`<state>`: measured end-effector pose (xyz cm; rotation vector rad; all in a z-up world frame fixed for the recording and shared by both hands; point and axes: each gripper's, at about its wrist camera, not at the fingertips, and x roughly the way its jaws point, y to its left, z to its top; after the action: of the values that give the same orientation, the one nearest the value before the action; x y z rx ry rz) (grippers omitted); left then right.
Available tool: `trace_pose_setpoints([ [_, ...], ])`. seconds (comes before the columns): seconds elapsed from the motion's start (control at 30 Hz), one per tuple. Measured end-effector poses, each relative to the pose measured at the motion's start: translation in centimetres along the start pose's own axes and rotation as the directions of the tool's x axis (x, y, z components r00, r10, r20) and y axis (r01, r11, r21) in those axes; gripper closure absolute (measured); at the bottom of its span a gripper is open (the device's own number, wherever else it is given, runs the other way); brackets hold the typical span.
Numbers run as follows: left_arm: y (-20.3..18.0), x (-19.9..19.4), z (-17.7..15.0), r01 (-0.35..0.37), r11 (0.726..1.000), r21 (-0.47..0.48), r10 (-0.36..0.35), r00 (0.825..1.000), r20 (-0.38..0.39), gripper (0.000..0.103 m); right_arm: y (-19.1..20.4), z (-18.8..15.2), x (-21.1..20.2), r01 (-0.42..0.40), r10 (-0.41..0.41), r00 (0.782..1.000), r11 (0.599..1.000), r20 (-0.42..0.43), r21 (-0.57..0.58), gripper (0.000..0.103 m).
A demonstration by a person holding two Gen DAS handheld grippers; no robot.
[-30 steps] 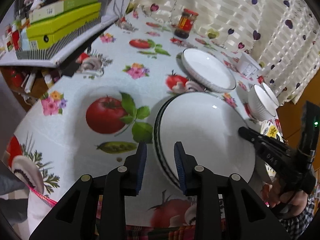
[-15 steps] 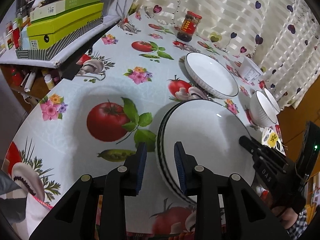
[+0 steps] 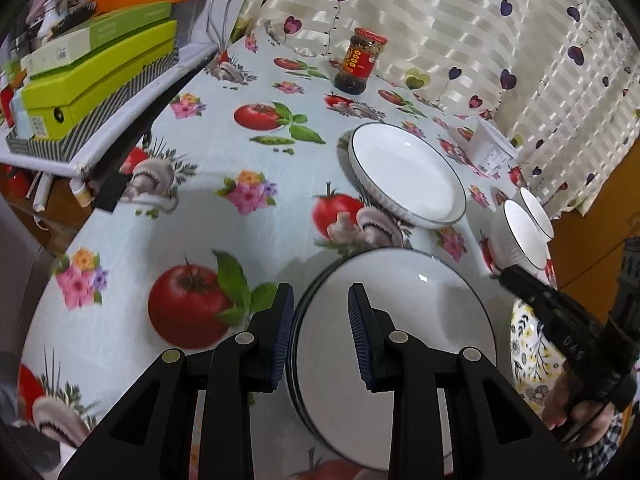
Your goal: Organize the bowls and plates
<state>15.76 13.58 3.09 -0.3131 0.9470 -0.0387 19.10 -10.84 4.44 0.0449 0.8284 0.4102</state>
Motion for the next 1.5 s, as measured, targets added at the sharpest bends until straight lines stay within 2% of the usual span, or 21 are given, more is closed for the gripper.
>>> trace_pose_setpoints([
  [0.13, -0.7, 0.2, 1.5, -0.01, 0.999, 0.035, 0.009, 1.0, 0.029, 0.074, -1.5, 2.4, -0.1, 0.026, -0.027, 0.999, 0.999, 0.021, 0.026, 0.083],
  [0.23, -0.8, 0.3, 2.6, -0.052, 0.998, 0.025, 0.05, 0.996, 0.07, 0.074, -2.9, 4.3, 0.8, -0.024, 0.025, 1.0, 0.998, -0.018, 0.051, 0.081],
  [0.33, -1.0, 1.0, 3.9, -0.069, 0.997, 0.033, 0.067, 0.996, 0.062, 0.074, -3.7, 5.8, 1.7, -0.004, 0.005, 1.0, 0.999, -0.03, 0.039, 0.081],
  [0.43, -1.7, 2.4, 5.0, -0.138, 0.988, 0.076, 0.135, 0.99, 0.033, 0.074, -4.6, 7.2, 3.1, 0.004, -0.003, 0.998, 1.0, -0.058, 0.024, 0.079],
  [0.47, -1.8, 2.8, 5.3, -0.14, 0.987, 0.084, 0.138, 0.99, 0.022, 0.074, -4.9, 7.4, 3.4, 0.006, -0.005, 0.998, 1.0, -0.063, 0.026, 0.073],
  [0.5, -1.9, 3.4, 5.6, -0.132, 0.987, 0.089, 0.132, 0.991, 0.005, 0.074, -5.2, 7.8, 3.9, 0.009, -0.008, 0.997, 1.0, -0.071, 0.022, 0.061],
  [0.57, -1.9, 4.4, 6.2, -0.1, 0.992, 0.078, 0.103, 0.994, -0.026, 0.074, -5.6, 8.7, 4.9, 0.019, -0.019, 0.996, 1.0, -0.082, 0.009, 0.047],
  [0.63, -2.0, 5.3, 7.0, -0.086, 0.994, 0.067, 0.089, 0.995, -0.047, 0.074, -6.0, 9.4, 5.8, 0.035, -0.034, 0.995, 0.999, -0.098, 0.004, 0.047],
  [0.93, -3.8, 9.2, 9.3, -0.048, 0.992, 0.121, 0.065, 0.988, -0.137, 0.074, -7.6, 11.6, 10.2, 0.081, -0.079, 0.981, 0.997, -0.179, 0.004, 0.047],
  [1.07, -3.6, 10.7, 10.2, -0.026, 0.996, 0.086, 0.041, 0.985, -0.168, 0.074, -8.5, 11.9, 11.5, 0.09, -0.078, 0.974, 0.995, -0.211, 0.048, 0.048],
  [1.13, -3.5, 11.2, 10.4, -0.041, 0.996, 0.084, 0.055, 0.983, -0.174, 0.074, -8.8, 12.0, 12.2, 0.095, -0.08, 0.971, 0.994, -0.224, 0.06, 0.048],
  [1.3, -3.9, 12.2, 11.0, -0.006, 0.997, 0.073, 0.02, 0.982, -0.187, 0.074, -9.0, 12.1, 13.1, 0.104, -0.092, 0.968, 0.994, -0.236, 0.04, 0.061],
  [1.5, -4.1, 13.7, 11.4, 0.01, 0.999, 0.05, 0.001, 0.976, -0.22, 0.074, -9.1, 12.3, 14.1, 0.111, -0.097, 0.963, 0.993, -0.253, 0.042, 0.063],
])
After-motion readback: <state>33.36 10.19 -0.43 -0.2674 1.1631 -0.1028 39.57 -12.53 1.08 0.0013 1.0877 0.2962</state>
